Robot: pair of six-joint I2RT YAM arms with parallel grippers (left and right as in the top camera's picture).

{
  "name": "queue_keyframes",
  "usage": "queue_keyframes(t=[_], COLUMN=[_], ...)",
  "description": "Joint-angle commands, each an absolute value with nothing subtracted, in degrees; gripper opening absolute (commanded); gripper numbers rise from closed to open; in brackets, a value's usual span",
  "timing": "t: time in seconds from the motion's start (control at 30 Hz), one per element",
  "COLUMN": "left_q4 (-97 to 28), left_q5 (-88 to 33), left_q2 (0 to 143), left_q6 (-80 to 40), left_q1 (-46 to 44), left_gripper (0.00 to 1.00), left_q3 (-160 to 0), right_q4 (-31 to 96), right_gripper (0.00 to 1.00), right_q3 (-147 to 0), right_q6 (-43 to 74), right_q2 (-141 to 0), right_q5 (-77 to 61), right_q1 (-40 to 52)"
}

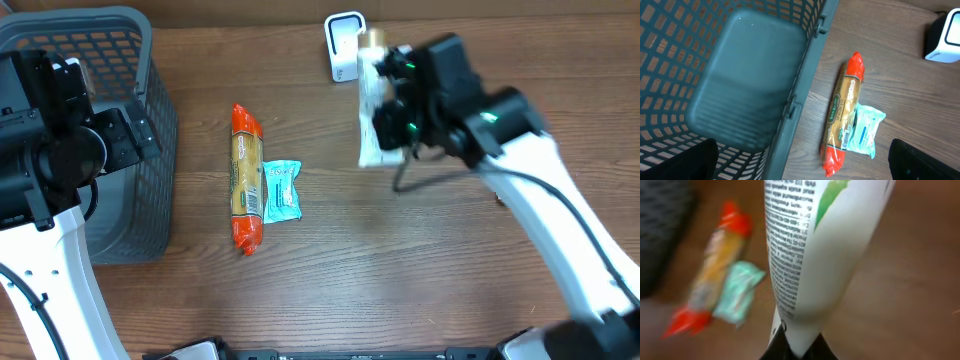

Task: Scan the item barcode
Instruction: 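Carry the Pantene tube to the scanner and hold it there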

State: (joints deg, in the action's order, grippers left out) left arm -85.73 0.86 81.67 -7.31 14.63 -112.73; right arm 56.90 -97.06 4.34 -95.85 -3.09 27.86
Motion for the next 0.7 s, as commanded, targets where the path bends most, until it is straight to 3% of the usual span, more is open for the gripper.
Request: queue_keyframes(t=[0.0,0.37,0.43,0.67], left_q4=[-85.5,-85.5,-85.5,-85.5], left_q5=[0.4,0.4,0.4,0.4], left_q2=[81.8,81.8,81.8,81.8], left_q6=[-7.7,-7.7,-7.7,-7.7], left_q1=[14.7,14.7,14.7,14.7], left_gripper=[1.0,1.0,1.0,1.0], left_q3=[-112.6,-112.6,-112.6,-112.6], right_q4=[49.8,19.4,9.2,-8.1], right_gripper=[0.04,0.04,0.03,0.03], right_q3=[-99.3,-99.3,-99.3,-99.3], right_q6=[-3.5,-34.1,-43.4,-61.6], right_q2=[-101.3,-115.3,-119.5,-128.1], right_q5=[19.4,37.7,42.4,44.4], right_q1=[28.7,28.9,28.8,28.4])
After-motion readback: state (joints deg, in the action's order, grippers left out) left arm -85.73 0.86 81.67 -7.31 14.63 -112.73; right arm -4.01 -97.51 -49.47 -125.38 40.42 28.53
